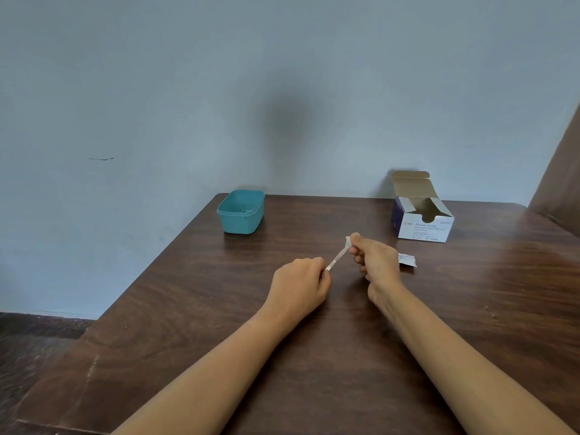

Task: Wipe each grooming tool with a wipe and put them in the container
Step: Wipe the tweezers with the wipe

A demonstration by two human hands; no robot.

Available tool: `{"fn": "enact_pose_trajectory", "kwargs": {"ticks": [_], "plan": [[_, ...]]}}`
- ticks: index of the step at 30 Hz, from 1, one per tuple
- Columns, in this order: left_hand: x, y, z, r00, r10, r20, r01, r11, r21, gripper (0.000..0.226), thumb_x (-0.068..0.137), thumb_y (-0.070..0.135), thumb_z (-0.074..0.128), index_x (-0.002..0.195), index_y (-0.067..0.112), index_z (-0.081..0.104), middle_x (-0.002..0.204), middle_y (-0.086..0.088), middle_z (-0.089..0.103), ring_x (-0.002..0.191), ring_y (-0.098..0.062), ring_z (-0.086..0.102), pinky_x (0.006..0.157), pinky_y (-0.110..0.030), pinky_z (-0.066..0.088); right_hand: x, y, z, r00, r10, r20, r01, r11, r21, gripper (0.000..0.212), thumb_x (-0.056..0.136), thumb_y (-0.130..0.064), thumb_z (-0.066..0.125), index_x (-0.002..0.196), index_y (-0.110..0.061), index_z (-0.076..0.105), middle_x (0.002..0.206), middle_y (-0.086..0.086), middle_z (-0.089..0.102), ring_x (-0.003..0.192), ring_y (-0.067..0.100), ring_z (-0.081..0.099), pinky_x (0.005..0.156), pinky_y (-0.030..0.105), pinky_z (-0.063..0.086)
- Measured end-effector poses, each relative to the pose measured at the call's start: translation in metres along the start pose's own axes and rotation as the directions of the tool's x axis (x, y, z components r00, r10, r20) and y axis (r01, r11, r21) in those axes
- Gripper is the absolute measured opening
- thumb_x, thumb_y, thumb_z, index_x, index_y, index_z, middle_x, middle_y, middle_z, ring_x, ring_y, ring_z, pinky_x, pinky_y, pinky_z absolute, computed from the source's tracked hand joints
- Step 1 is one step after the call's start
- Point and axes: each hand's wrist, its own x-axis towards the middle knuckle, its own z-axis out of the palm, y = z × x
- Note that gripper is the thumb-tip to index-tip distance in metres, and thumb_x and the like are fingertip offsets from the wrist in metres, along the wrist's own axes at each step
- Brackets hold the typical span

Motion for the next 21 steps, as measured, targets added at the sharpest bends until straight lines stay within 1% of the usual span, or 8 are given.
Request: {"fn": "enact_pose_trajectory", "kwargs": {"ticks": [2,5,7,9,12,15,17,21], "plan": [[0.001,-0.002,0.002,0.997,0.062,-0.036,-0.057,0.991,0.122,0.024,0.093,0.031,0.048,0.079,0.016,0.060,0.071,0.001,0.063,0.063,-0.020,0.059,0.052,-0.031,0.038,-0.003,-0.001,0.001,1.000,-0.020,-0.023,0.020,1.000,0.008,0.015,0.085,-0.019,0.068,0.074,-0.010,0.067,0.064,-0.002,0.061,0.057,0.006,0.044,0.052,0.016,0.035],[0.004,-0.003,0.006,0.989,0.144,-0.041,-0.126,0.948,0.292,0.028,0.075,0.033,0.074,0.057,0.023,0.056,0.047,0.006,0.054,0.039,-0.014,0.052,0.039,-0.021,0.028,-0.005,-0.002,0.001,0.999,-0.027,-0.045,0.028,0.999,0.019,0.013,0.084,-0.018,0.070,0.074,-0.010,0.068,0.065,0.000,0.063,0.057,0.006,0.044,0.054,0.017,0.035],[0.004,0.000,0.006,0.981,0.186,-0.060,-0.156,0.931,0.330,0.036,0.063,0.029,0.083,0.049,0.023,0.050,0.041,0.006,0.048,0.033,-0.013,0.046,0.037,-0.019,0.023,-0.005,-0.004,0.001,0.998,-0.035,-0.050,0.036,0.999,0.029,0.013,0.082,-0.018,0.071,0.073,-0.010,0.069,0.065,0.000,0.065,0.057,0.006,0.044,0.055,0.017,0.035],[0.005,0.002,0.006,0.979,0.192,-0.064,-0.165,0.941,0.295,0.039,0.061,0.026,0.084,0.048,0.022,0.048,0.040,0.006,0.047,0.032,-0.014,0.044,0.037,-0.019,0.022,-0.003,-0.006,-0.001,0.997,-0.044,-0.069,0.048,0.997,0.058,0.013,0.082,-0.019,0.072,0.076,-0.008,0.070,0.066,0.000,0.065,0.057,0.004,0.045,0.055,0.016,0.036],[0.000,0.006,0.003,0.993,0.080,-0.083,-0.068,0.987,0.144,0.033,0.083,0.031,0.070,0.059,0.019,0.050,0.050,0.005,0.052,0.042,-0.014,0.050,0.040,-0.022,0.030,0.004,-0.012,-0.009,0.995,-0.034,-0.098,0.046,0.992,0.118,0.017,0.083,-0.022,0.072,0.085,-0.005,0.071,0.068,-0.003,0.064,0.058,0.003,0.044,0.054,0.015,0.036],[-0.001,-0.002,0.005,0.995,-0.096,0.005,0.095,0.985,-0.147,0.034,0.100,0.036,0.039,0.079,0.017,0.058,0.072,0.004,0.064,0.069,-0.016,0.060,0.063,-0.036,0.052,0.011,-0.011,-0.014,1.000,-0.009,-0.005,0.010,0.985,0.173,0.010,0.085,-0.024,0.069,0.088,-0.015,0.069,0.074,-0.005,0.065,0.057,0.003,0.041,0.049,0.016,0.031],[-0.001,-0.007,0.003,0.990,-0.142,0.009,0.138,0.946,-0.294,0.032,0.100,0.033,0.040,0.080,0.021,0.062,0.071,0.007,0.066,0.071,-0.010,0.062,0.070,-0.036,0.053,0.012,-0.009,-0.014,0.997,0.001,0.078,-0.016,0.979,0.203,0.004,0.087,-0.021,0.066,0.089,-0.017,0.067,0.076,-0.005,0.065,0.058,0.004,0.041,0.049,0.016,0.030],[0.001,-0.011,0.002,0.983,-0.169,0.066,0.180,0.859,-0.480,0.028,0.099,0.024,0.046,0.079,0.020,0.066,0.067,0.009,0.065,0.069,-0.004,0.063,0.072,-0.023,0.051,0.011,-0.007,-0.014,0.981,-0.005,0.195,-0.043,0.969,0.242,0.006,0.089,-0.012,0.062,0.088,-0.014,0.067,0.078,-0.002,0.067,0.062,0.006,0.043,0.056,0.019,0.032]]}}
